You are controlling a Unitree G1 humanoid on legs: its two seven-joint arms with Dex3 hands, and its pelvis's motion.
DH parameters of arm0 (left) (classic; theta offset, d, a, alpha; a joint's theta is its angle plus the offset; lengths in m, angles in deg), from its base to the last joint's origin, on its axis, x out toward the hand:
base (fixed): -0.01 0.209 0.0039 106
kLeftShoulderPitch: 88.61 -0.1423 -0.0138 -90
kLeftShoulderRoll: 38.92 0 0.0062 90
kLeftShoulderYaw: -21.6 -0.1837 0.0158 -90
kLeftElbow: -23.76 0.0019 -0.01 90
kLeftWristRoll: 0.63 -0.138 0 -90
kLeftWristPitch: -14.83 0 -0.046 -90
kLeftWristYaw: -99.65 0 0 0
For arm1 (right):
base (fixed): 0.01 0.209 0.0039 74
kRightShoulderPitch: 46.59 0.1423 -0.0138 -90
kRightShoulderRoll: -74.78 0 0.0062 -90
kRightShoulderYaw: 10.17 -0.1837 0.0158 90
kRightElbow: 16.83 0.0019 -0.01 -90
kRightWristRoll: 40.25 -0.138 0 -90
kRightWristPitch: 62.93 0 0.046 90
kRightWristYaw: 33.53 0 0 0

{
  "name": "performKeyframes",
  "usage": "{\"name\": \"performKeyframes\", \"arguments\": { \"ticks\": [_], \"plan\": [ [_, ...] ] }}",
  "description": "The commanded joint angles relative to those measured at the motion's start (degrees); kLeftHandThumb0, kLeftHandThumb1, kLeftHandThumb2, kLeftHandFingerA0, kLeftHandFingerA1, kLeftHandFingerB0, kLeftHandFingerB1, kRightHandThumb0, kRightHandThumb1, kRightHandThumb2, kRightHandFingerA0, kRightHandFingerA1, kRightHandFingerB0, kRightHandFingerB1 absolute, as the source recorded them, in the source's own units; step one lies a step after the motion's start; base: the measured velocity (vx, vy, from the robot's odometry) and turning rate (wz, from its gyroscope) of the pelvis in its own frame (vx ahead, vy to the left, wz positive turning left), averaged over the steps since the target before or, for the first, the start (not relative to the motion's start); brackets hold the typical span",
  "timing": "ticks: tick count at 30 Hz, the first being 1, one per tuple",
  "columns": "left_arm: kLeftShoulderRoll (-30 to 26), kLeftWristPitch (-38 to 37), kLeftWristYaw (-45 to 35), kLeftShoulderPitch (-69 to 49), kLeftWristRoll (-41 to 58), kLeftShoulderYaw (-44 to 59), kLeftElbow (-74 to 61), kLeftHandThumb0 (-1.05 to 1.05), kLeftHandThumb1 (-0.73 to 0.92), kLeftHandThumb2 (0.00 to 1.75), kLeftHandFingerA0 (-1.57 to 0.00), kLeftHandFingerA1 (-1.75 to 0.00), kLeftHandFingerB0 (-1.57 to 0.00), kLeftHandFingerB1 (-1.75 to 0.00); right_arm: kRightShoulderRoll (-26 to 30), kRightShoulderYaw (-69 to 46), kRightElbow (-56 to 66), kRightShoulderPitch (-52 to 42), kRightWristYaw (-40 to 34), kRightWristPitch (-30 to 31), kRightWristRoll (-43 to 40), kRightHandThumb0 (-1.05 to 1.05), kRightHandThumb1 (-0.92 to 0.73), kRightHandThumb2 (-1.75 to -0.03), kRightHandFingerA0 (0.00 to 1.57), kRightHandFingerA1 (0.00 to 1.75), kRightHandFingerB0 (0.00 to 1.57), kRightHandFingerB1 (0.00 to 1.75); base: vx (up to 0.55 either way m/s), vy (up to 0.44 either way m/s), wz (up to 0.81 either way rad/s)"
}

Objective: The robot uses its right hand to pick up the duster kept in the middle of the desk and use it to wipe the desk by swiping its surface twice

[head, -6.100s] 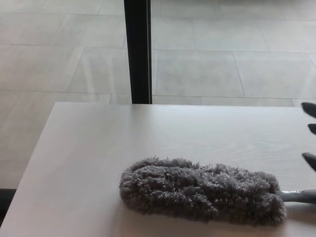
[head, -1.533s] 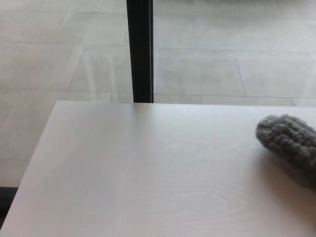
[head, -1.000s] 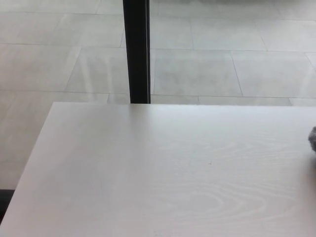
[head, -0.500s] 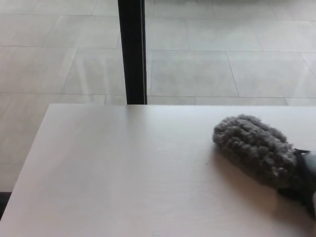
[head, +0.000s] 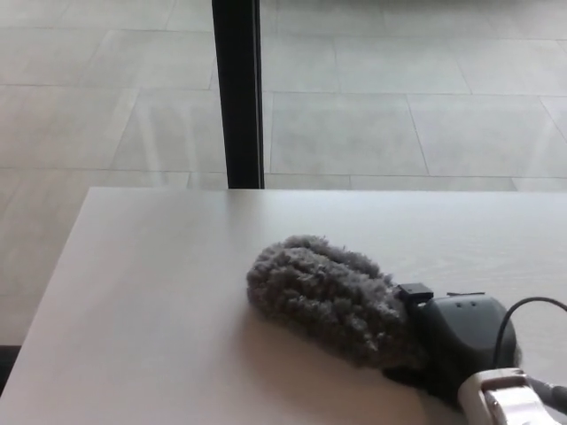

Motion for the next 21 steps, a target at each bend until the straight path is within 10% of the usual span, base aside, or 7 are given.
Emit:
{"name": "performKeyframes", "arguments": {
  "ticks": [1,11,14,18,21],
  "plan": [
    [-1.94,-0.98,0.29,0.33,0.67,-0.19,-0.15,-1.05,0.52,0.95,-1.12,-0.93,-0.98,-0.97,3.58,4.96,12.25,-10.28,7.72,-7.84,0.85,-0.17,-0.66,-0.76,0.88,1.75,0.65,1.63,0.0,0.0,0.0],
    [-1.91,-0.86,0.18,0.47,0.41,-0.73,0.38,-1.05,0.52,0.95,-1.12,-0.91,-0.96,-0.96,9.61,3.13,17.74,-12.86,11.48,-11.79,0.15,-0.15,-0.74,-0.76,0.84,1.75,0.71,1.33,0.0,0.0,0.0],
    [-2.09,-1.38,-0.3,0.02,0.78,-0.44,0.33,-1.05,0.51,0.92,-1.12,-0.92,-0.99,-0.95,10.08,2.88,17.97,-13.17,11.46,-12.72,1.01,-0.19,-0.72,-0.63,0.86,1.74,0.81,0.96,0.0,0.0,0.0],
    [-2.04,-0.93,0.31,-0.04,0.53,-0.74,0.49,-1.05,0.53,0.95,-1.1,-0.93,-0.94,-0.97,9.45,2.19,16.11,-12.11,11.42,-13.14,2.1,-0.18,-0.73,-0.63,0.84,1.75,0.77,1.11,0.0,0.0,0.0],
    [-1.8,-0.8,-0.13,-0.26,0.9,-0.69,0.06,-1.05,0.52,0.96,-1.11,-0.92,-0.95,-0.97,7.68,0.3,13.35,-10.17,10.98,-13.88,0.68,-0.12,-0.69,-0.77,0.81,1.75,0.58,1.6,0.0,0.0,0.0]
  ]
}}
